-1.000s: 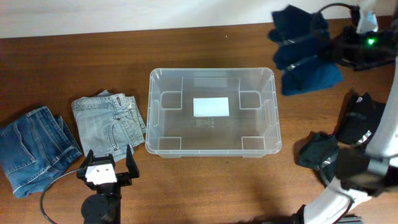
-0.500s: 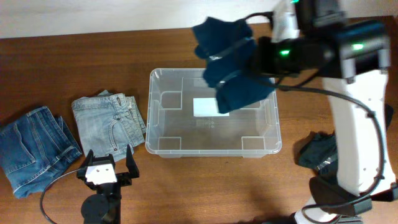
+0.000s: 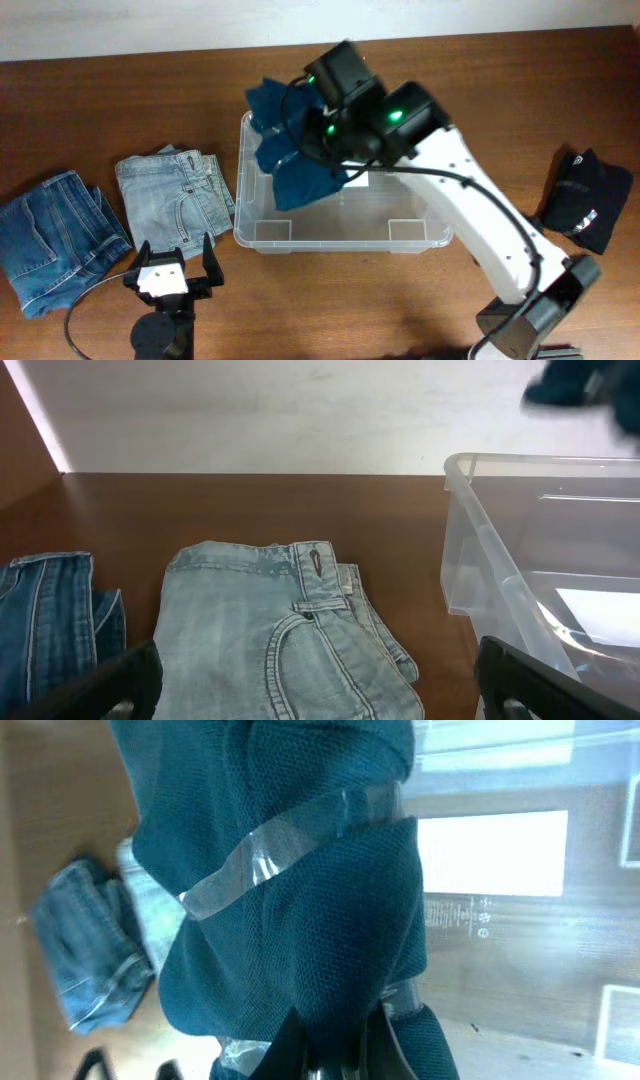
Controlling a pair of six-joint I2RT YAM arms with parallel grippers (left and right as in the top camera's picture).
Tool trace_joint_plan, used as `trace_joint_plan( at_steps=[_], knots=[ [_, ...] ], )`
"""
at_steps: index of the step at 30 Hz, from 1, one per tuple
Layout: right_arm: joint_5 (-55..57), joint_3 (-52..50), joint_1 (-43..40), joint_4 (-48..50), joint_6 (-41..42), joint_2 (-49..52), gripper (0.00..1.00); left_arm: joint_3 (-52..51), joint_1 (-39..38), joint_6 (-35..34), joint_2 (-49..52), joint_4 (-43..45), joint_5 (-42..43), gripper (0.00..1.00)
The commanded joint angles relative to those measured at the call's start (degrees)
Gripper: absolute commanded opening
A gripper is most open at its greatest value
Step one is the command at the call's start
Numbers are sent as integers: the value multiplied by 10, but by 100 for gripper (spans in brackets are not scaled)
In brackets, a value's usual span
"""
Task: Pack container
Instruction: 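Lift the teal garment with the right gripper and carry it over the bin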
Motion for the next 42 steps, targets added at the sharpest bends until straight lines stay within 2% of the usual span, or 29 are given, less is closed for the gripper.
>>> trace_joint_plan(
  at_steps=[1,12,16,22,24,42],
  knots=[
    [31,-57,9,40,61,-7,4,-5,2,11,-4,2,2,100],
    [-12,-202,9,182,114,-7,4,-5,2,11,-4,2,2,99],
    [-49,-274,10,271,129,-7,4,-5,2,11,-4,2,2,99],
    [-52,-327,28,353,140,-7,4,-5,2,11,-4,2,2,99],
    [-47,-334,29,354,161,-3,4,-5,2,11,-4,2,2,99],
    [-48,-335,31,351,160,45,7,-5,2,11,-4,2,2,100]
  ],
)
